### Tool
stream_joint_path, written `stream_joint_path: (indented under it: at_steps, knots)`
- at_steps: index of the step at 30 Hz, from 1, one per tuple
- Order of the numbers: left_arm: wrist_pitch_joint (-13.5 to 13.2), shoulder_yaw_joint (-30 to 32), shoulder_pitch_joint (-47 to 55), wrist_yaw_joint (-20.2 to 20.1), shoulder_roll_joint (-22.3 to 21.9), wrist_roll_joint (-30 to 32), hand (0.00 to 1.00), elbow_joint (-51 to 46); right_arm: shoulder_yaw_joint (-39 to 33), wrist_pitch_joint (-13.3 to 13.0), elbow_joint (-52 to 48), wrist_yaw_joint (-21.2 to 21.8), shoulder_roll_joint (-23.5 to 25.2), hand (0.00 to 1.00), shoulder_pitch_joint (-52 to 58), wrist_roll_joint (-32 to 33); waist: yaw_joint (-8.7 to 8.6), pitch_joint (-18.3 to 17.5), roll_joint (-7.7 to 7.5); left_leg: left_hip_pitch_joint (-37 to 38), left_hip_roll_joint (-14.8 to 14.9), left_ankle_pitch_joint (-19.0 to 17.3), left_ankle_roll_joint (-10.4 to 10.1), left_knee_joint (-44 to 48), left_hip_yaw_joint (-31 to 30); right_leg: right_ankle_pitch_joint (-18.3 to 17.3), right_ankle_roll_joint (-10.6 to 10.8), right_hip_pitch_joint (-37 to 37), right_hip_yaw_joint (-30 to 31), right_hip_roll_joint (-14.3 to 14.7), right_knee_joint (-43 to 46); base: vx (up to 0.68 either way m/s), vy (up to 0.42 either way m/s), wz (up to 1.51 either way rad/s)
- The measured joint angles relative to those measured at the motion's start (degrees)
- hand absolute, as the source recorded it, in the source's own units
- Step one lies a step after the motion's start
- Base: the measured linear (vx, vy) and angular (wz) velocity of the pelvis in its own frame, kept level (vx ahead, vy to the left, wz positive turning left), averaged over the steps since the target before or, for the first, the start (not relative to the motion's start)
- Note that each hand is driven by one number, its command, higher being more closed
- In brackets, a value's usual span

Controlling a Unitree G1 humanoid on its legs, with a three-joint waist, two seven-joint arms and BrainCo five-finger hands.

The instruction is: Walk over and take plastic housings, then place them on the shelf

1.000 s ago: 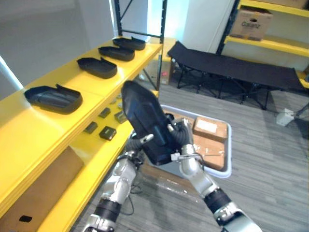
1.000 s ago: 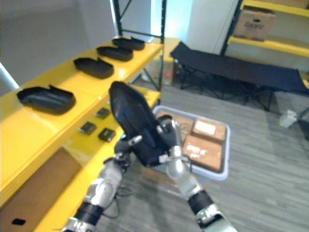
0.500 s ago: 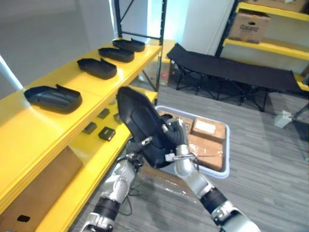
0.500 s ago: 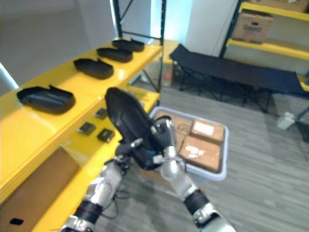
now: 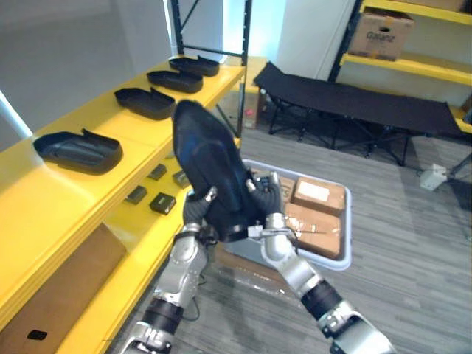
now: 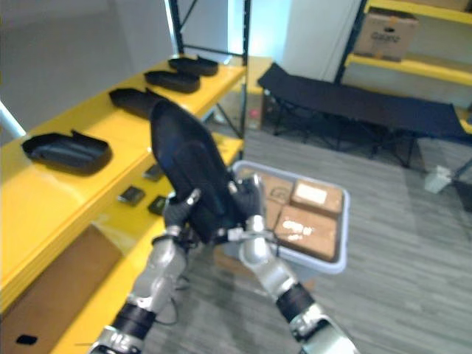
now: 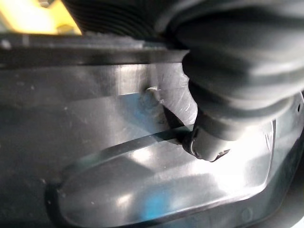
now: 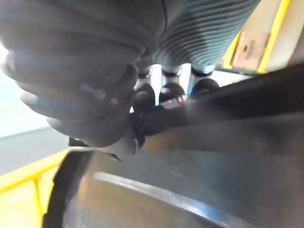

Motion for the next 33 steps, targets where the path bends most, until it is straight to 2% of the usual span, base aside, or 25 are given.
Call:
stream_joint_path:
  at_steps: [3, 4, 9, 14, 17, 21, 23, 25, 27, 29, 33]
  knots:
    - [-0.3, 1.2, 2.4, 0.0, -0.1, 4.7, 1.0, -4.9, 0.1, -2.3, -0.3, 0.8, 0.1, 0.0, 2.5, 0.3, -0.05, 0.0, 0.02, 0.1, 0.1, -0.2, -0.2, 0.0, 0.0, -0.2, -0.3, 0.0, 0.0, 0.2, 0.0, 0.0, 0.0, 0.0]
    - [-0.3, 1.6, 4.0, 0.0, 0.0, 6.3, 1.0, -7.5, 0.2, -3.2, -0.4, 2.8, 0.0, 0.0, 4.2, 1.6, -0.05, 0.0, 0.03, 0.1, 0.2, -0.2, -0.3, 0.0, 0.1, -0.2, -0.4, 0.0, -0.1, 0.3, 0.0, 0.0, 0.0, 0.0]
    - [-0.1, 2.4, 8.5, -0.1, -0.1, 9.7, 1.0, -11.8, 0.7, -3.2, -1.1, 8.6, -0.4, 0.0, 9.2, 4.4, 0.01, 0.2, 0.33, 0.1, 0.4, -0.4, -0.4, -0.1, 0.1, -0.3, -0.4, 0.0, -0.2, 0.4, 0.0, 0.0, 0.0, 0.0]
    - [0.1, 2.8, 13.5, 0.3, -0.6, 15.2, 1.0, -17.4, 1.4, -2.8, -6.6, 14.1, -2.8, 0.0, 14.4, 9.8, 0.12, 0.2, 0.38, 0.2, 0.4, -0.5, -0.4, 0.0, 0.3, -0.4, -0.5, 0.0, -0.1, 0.5, 0.0, 0.0, 0.0, 0.0]
    - [0.4, 3.8, 15.7, 1.3, -1.7, 17.2, 1.0, -19.2, 0.5, -2.6, -11.1, 19.2, -4.1, 0.0, 16.8, 13.5, 0.15, 0.1, 0.65, 0.3, 0.5, -0.5, -0.4, 0.0, 0.6, -0.4, -0.5, 0.0, -0.1, 0.5, 0.0, 0.0, 0.0, -0.03]
    - [2.7, 6.0, 18.8, 5.0, -1.7, 26.9, 1.0, -19.7, -1.2, -2.8, -19.2, 30.5, -6.1, 0.0, 17.7, 25.3, 0.22, -0.2, 1.07, 0.9, 0.7, -0.7, -0.5, -0.1, 1.4, -0.9, -0.8, 0.0, 0.2, 0.8, 0.0, -0.01, 0.0, -0.07]
    - [4.4, 7.4, 20.3, 6.8, -1.7, 32.3, 1.0, -19.5, -4.3, -3.2, -25.1, 38.4, -6.7, 0.0, 17.7, 35.7, 0.25, -0.2, 1.14, 1.1, 1.0, -0.7, -0.6, -0.1, 1.5, -1.1, -0.8, 0.0, 0.3, 1.2, 0.0, -0.01, -0.006, -0.06]
    - [5.8, 8.8, 21.1, 9.2, -1.6, 37.4, 1.0, -19.1, -8.6, -4.8, -29.2, 43.7, -6.6, 0.0, 17.6, 43.4, 0.27, -0.2, 1.13, 1.1, 1.3, -0.7, -0.6, -0.2, 1.7, -1.1, -0.9, 0.0, 0.4, 1.4, 0.0, 0.0, -0.003, -0.03]
    - [6.3, 10.7, 21.2, 11.6, -1.6, 41.5, 1.0, -17.6, -12.7, -6.6, -32.9, 47.3, -6.9, 0.0, 17.6, 49.1, 0.27, -0.2, 1.14, 1.2, 1.5, -0.7, -0.7, -0.2, 1.9, -1.0, -0.7, -0.1, 0.6, 1.7, 0.0, 0.0, 0.001, -0.05]
    - [6.4, 13.6, 21.3, 14.2, -1.7, 45.2, 1.0, -16.1, -18.3, -8.3, -37.3, 49.1, -6.8, 0.0, 17.8, 51.7, 0.2, -0.2, 1.14, 1.5, 1.8, -0.9, -0.9, -0.3, 2.7, -0.9, -0.6, -0.3, 1.4, 1.9, 0.0, 0.01, 0.01, -0.16]
    - [6.3, 17.1, 21.4, 18.2, -1.8, 46.8, 1.0, -14.5, -25.5, -9.6, -40.5, 48.4, -6.4, 0.0, 20.0, 52.1, -0.38, -0.6, 1.18, 2.2, 2.2, -0.9, -1.0, -1.1, 3.8, -0.9, -0.6, -0.7, 2.1, 2.2, -0.1, 0.01, 0.015, -0.16]
